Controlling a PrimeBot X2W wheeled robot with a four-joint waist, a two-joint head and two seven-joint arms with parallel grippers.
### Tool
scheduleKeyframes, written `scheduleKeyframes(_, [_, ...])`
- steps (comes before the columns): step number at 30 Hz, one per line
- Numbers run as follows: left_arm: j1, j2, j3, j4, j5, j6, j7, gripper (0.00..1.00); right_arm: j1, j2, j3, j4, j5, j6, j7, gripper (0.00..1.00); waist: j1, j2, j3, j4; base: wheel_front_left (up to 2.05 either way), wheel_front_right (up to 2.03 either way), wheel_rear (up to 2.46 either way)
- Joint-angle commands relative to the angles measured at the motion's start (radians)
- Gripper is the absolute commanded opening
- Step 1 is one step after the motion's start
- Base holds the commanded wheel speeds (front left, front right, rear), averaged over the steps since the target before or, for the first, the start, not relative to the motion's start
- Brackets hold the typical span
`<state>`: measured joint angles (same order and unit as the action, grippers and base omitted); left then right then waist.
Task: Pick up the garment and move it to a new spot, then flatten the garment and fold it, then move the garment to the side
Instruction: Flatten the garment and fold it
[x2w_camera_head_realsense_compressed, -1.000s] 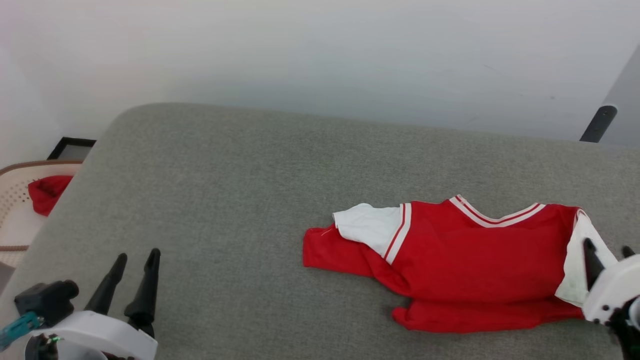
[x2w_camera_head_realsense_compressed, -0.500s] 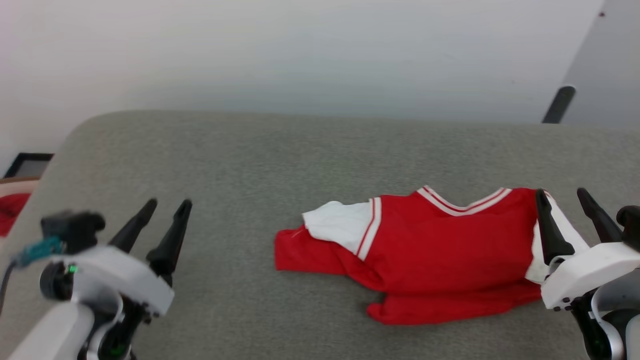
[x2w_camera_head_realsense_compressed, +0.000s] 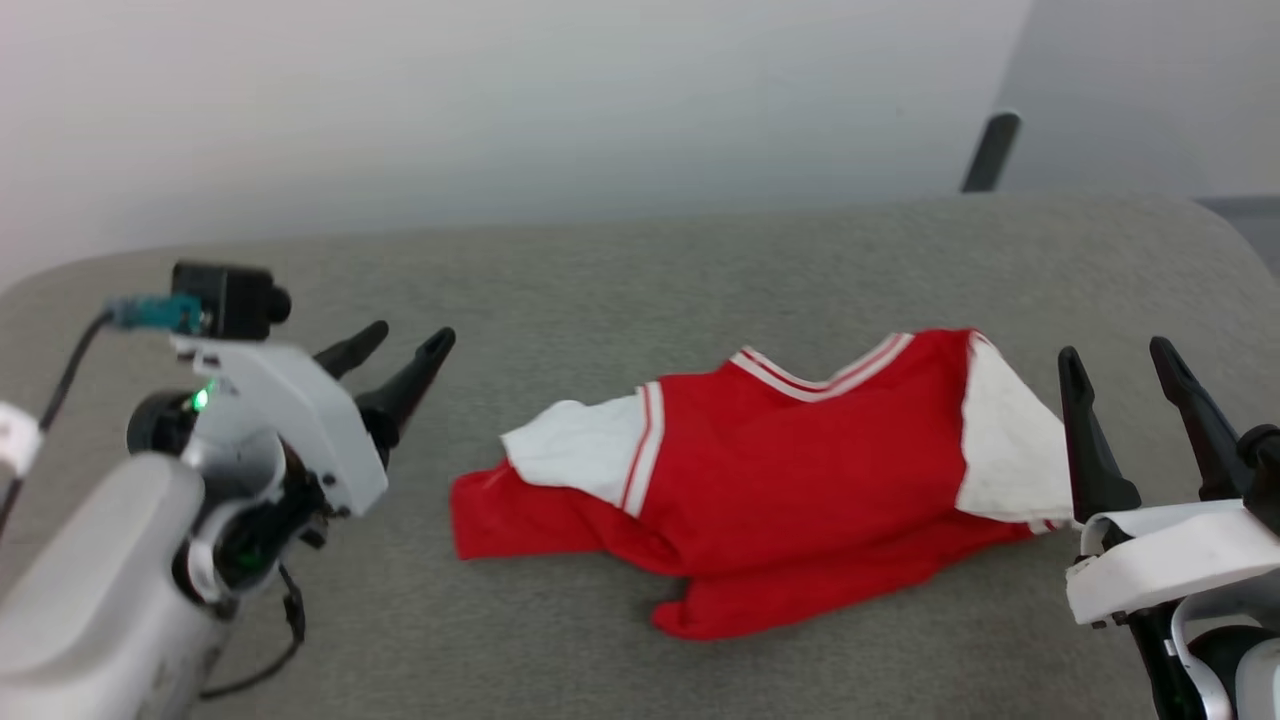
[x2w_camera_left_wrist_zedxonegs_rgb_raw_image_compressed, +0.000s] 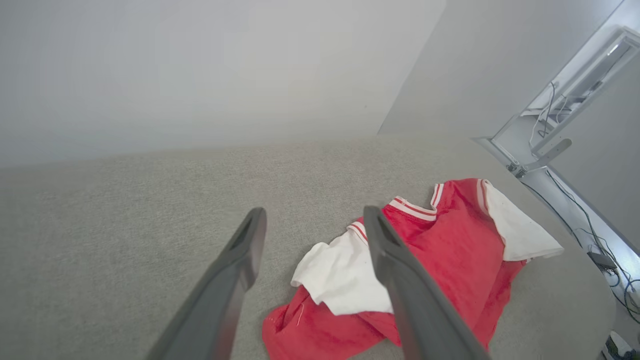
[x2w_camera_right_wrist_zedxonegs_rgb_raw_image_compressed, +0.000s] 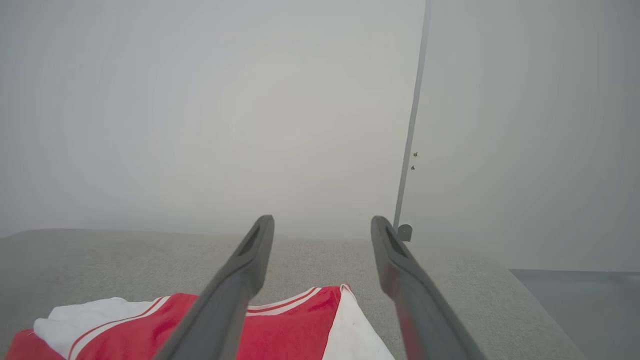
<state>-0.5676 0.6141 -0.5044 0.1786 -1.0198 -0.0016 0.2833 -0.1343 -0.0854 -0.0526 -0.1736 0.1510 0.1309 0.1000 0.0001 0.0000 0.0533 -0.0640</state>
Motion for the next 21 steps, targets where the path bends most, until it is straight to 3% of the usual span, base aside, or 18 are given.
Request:
scheduleKeyframes(1, [-0.033,-0.002,-0.007,0.02,-0.013,-0.002,0.036,1.0,-0.001,0.003,0.009,-0.01,-0.004,0.0,-0.015,1.0,-0.0001,0.0,0.048,-0.057,0.0,0.0,0.0])
scheduleKeyframes(11, [-0.183,-0.011,-0.095,0.163,-0.005,0.039,0.295,1.0,-0.013,0.022,0.017,-0.006,0.013,0.0,-0.062,1.0,-0.0001,0.0,0.14,-0.154,0.0,0.0,0.0])
scheduleKeyframes(21, [-0.262,-0.03,-0.155,0.321,0.022,0.038,0.402,1.0,-0.033,0.032,0.014,0.014,0.022,0.0,-0.09,1.0,-0.0001,0.0,0.2,-0.184,0.0,0.0,0.0])
